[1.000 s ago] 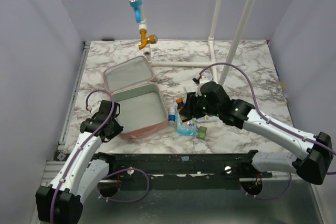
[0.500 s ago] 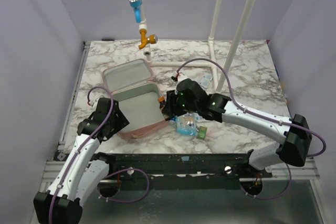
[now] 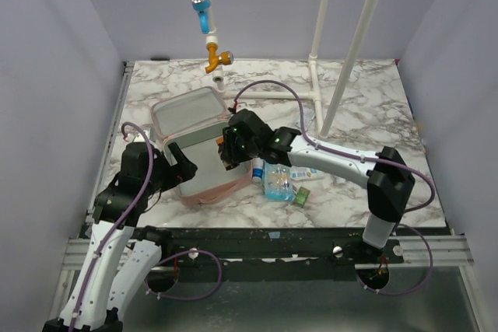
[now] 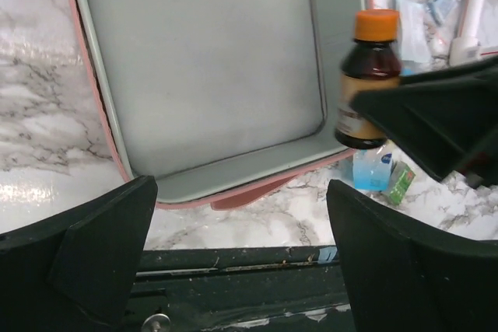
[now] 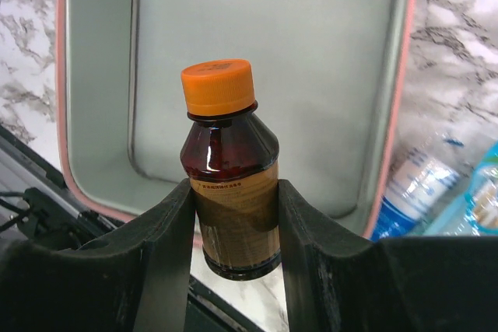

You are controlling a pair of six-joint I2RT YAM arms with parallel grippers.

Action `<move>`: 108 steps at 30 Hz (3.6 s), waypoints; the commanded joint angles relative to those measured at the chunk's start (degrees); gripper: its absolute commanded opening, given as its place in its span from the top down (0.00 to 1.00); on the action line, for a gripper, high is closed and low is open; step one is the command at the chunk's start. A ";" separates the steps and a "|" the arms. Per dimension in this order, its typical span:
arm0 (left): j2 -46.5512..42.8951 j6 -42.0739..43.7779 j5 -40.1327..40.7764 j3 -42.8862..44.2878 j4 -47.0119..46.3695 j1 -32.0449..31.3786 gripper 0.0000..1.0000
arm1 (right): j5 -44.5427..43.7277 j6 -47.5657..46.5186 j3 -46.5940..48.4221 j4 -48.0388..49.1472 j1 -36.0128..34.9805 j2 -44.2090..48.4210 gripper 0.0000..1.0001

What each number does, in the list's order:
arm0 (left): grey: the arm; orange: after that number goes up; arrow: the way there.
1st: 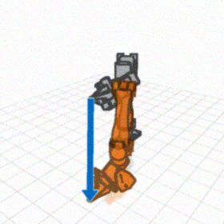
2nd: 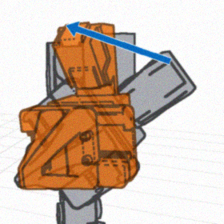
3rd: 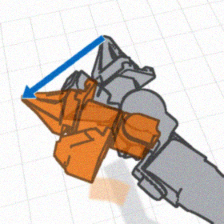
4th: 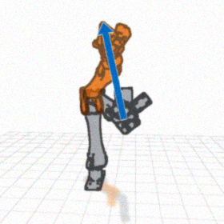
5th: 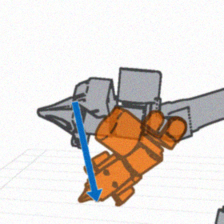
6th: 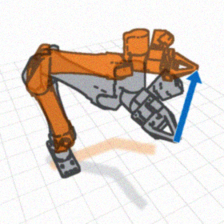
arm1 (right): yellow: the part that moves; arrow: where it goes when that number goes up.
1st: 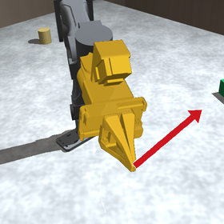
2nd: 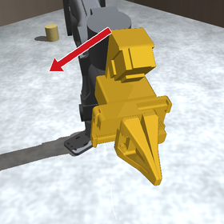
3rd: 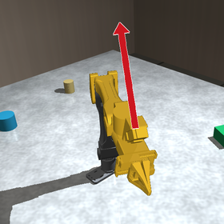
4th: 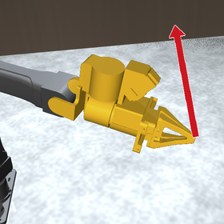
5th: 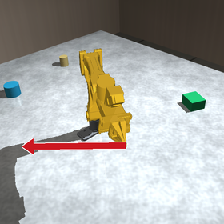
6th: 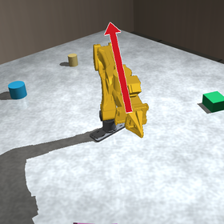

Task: Organize the medicine kit

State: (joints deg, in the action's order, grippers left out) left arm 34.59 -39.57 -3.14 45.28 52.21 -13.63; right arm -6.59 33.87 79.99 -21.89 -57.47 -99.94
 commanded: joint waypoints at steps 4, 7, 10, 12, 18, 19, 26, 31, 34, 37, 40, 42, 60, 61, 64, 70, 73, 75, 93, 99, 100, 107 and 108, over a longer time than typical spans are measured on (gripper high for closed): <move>-3.01 7.53 -2.42 2.23 -4.53 -0.27 0.04 | -0.90 2.81 9.49 2.41 -3.58 -10.05 0.74; -4.65 8.89 -4.23 1.30 -7.38 -0.26 0.04 | 1.05 4.89 11.05 5.09 -4.05 -13.06 0.74; -7.09 10.13 -6.87 -0.51 -11.59 -0.26 0.04 | 1.68 6.30 13.85 6.53 -4.23 -16.63 0.74; -8.89 10.86 -7.17 -1.55 -13.22 -0.26 0.03 | 2.75 6.46 16.88 5.99 -4.22 -19.56 0.74; -13.89 12.47 -6.21 -4.91 -14.67 -0.26 0.03 | 3.91 6.91 26.45 4.16 -4.18 -28.18 0.73; -14.73 12.59 -6.10 -5.44 -14.93 -0.26 0.03 | 3.70 7.04 28.17 3.77 -4.21 -29.38 0.73; -19.67 11.09 -6.76 -7.58 -15.80 -0.35 0.02 | 3.05 7.08 40.84 -1.07 -4.07 -39.17 0.73; -18.66 11.35 -6.88 -7.57 -15.85 -0.36 0.02 | 3.98 8.21 44.71 -2.18 -3.46 -42.65 0.71; -17.63 11.44 -6.79 -7.52 -15.56 -0.35 0.01 | 4.83 8.99 44.41 -1.90 -3.46 -43.39 0.71; -17.22 11.36 -6.84 -7.46 -15.58 -0.35 0.02 | 6.15 9.85 43.73 -0.94 -3.51 -44.22 0.70; -17.50 11.21 -6.75 -7.44 -15.46 -0.37 0.02 | 8.95 10.46 42.29 1.37 -3.44 -44.30 0.68; -17.80 11.12 -6.73 -7.55 -15.60 -0.35 0.02 | 9.48 11.03 41.92 2.54 -3.46 -44.36 0.64; -18.50 11.18 -5.67 -7.56 -15.37 -0.36 0.02 | 3.70 10.13 30.23 5.19 -3.48 -29.55 0.32; -18.72 11.10 -5.42 -7.65 -15.39 -0.35 0.02 | 2.89 9.92 28.21 5.71 -3.44 -27.39 0.32; -19.17 11.01 -4.84 -7.90 -15.74 -0.35 0.02 | 0.63 9.37 22.40 7.74 -3.46 -21.34 0.31; -20.24 10.48 -3.37 -7.99 -15.30 -0.41 0.02 | -2.44 7.79 12.24 7.65 -3.45 -9.09 0.29; -20.75 10.44 -2.79 -7.85 -15.18 -0.43 0.02 | -6.54 7.10 5.37 6.95 -3.49 -2.47 0.26; -20.96 9.74 -2.28 -7.65 -14.96 -0.43 0.02 | -9.17 6.10 2.02 4.77 -3.44 1.80 0.25; -20.99 11.10 -7.50 -7.73 -13.78 -0.52 0.01 | -20.52 1.95 -26.83 -11.90 18.43 31.60 0.19; -21.92 11.10 -7.15 -7.88 -13.72 -0.70 0.02 | -19.85 0.11 -32.33 -11.73 30.76 33.02 0.22; -22.01 11.10 -7.15 -7.85 -13.64 -0.78 0.02 | -19.37 -0.45 -33.08 -11.04 32.52 32.81 0.22; -22.38 11.18 -6.64 -7.79 -13.53 -2.00 0.01 | -15.34 -0.85 -34.00 -8.97 39.74 28.33 0.22; -22.46 11.27 -6.62 -7.83 -13.58 -2.14 0.02 | -14.81 -0.84 -34.02 -8.92 39.97 27.59 0.22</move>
State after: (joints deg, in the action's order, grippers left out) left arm 13.02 -29.12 -9.13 37.74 38.85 -14.94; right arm -24.25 33.85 46.59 -31.68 -18.92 -70.19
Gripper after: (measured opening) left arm 0.984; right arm 0.778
